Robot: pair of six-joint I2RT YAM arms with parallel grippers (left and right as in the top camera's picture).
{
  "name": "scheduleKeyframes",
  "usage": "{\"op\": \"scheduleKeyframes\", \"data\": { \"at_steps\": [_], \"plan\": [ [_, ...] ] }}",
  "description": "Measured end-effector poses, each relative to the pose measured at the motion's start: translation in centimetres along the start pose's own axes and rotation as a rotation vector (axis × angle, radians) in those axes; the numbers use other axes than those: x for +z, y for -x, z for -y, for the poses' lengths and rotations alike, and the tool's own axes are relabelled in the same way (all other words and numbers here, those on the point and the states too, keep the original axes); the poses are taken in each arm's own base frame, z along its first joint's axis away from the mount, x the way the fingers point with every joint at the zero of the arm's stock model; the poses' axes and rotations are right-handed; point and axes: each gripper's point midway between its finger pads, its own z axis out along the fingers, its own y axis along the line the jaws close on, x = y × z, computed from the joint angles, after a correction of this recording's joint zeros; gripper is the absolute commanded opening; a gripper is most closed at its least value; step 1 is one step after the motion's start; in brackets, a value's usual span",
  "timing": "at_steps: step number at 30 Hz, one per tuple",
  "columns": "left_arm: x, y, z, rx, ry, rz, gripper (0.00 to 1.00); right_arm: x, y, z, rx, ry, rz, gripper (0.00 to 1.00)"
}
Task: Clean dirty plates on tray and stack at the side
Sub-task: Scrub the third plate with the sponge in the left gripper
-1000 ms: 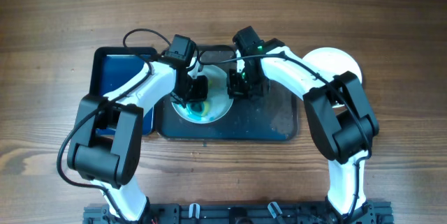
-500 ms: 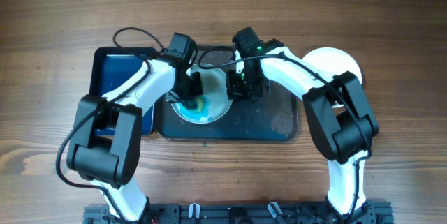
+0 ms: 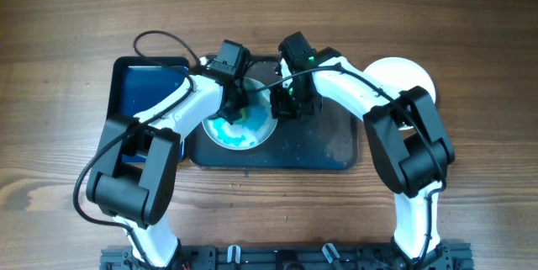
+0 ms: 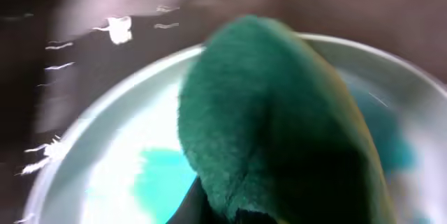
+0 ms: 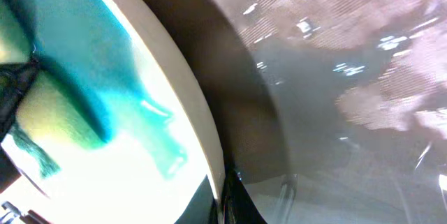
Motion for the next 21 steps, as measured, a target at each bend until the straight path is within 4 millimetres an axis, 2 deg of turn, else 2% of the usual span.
{"op": "scheduleKeyframes", "data": {
  "at_steps": [3, 5, 7, 10, 13, 17, 21],
  "plan": [
    [-0.3, -1.0, -2.6, -0.029, 0.120, -0.030, 0.04, 0.3, -0.5, -0.5, -0.014, 0.011, -0.013, 0.04],
    [-0.3, -1.6, -2.3, -0.020, 0.096, -0.069, 0.04, 0.3, -0.6, -0.5, -0.015, 0.010, -0.018, 0.04],
    [-0.3, -2.4, -1.1, 0.039, -0.033, -0.163, 0.04, 0.3, -0.8, -0.2, -0.012, 0.003, -0.026, 0.04],
    [-1.2, -4.2, 2.8, 0.178, -0.311, -0.279, 0.04, 0.1, -0.7, 0.1, -0.012, 0.002, -0.027, 0.04],
    [-1.4, -4.9, 4.4, 0.200, -0.396, -0.302, 0.04, 0.1, -0.7, 0.1, -0.012, 0.001, -0.027, 0.04],
    [-1.0, -4.0, 2.5, 0.061, -0.289, -0.299, 0.04, 0.1, -0.7, 0.1, -0.014, 0.003, -0.025, 0.04],
    [-1.9, -1.0, -2.7, -0.063, -0.073, -0.272, 0.04, 0.1, -0.6, 0.0, -0.014, 0.004, -0.025, 0.04]
  ]
}}
